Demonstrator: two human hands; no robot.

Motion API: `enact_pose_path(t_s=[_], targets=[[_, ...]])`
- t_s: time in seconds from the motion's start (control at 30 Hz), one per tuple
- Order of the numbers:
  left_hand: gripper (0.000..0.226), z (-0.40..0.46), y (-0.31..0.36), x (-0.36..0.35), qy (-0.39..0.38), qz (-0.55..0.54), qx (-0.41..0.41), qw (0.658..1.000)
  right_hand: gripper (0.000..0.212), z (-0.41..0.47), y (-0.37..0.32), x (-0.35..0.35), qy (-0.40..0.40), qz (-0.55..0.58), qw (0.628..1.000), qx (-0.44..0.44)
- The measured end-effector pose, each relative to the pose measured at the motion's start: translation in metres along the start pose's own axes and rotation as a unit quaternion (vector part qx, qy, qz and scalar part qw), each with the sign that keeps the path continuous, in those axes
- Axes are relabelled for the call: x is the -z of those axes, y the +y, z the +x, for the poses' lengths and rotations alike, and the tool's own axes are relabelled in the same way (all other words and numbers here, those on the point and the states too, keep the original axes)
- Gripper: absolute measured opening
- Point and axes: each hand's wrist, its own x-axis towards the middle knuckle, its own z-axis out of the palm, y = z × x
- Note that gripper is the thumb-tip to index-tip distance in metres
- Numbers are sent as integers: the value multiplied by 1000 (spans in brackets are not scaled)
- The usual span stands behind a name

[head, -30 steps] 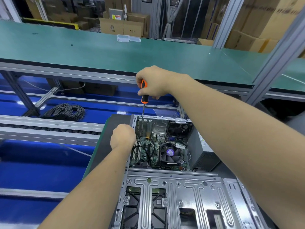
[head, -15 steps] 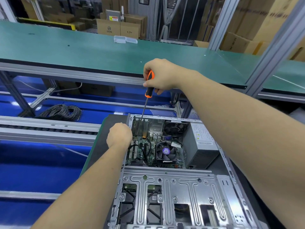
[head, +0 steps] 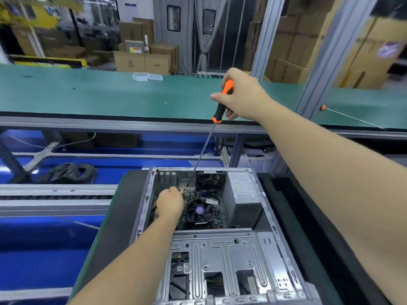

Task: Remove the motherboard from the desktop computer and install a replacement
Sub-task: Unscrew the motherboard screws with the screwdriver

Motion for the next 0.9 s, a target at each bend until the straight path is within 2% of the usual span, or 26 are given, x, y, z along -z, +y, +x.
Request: enact_pose_path(t_s=[0.2, 0.33, 0.4, 0.47, 0.57, 0.7, 0.83, 0.9], targets=[[43, 19, 5, -5, -76, -155, 173, 970, 33, -3, 5, 29, 26, 11, 1000, 6], [61, 10, 6, -19, -141, -258, 246, 924, 34, -3, 5, 30, 33, 43, 999, 0], [62, 5, 7, -25, -159, -313, 267, 897, 34, -3, 5, 28, 30, 57, 998, -2], [52, 3, 9, -28, -170, -374, 274, 870, 34, -3, 5, 26, 25, 56, 998, -3], [49, 1, 10, -30, -192, -419, 287, 840, 33, -3, 6, 25, 22, 43, 999, -4], [43, 2, 6, -28, -158, -405, 305, 848, 36, -1, 10, 31, 82, 36, 996, -7], [21, 2, 10, -29, -117, -381, 277, 875, 38, -2, 15, 33, 126, 48, 991, -4], [15, 0, 20, -27, -125, -378, 268, 878, 41, -6, 17, 27, 132, 46, 990, 6]])
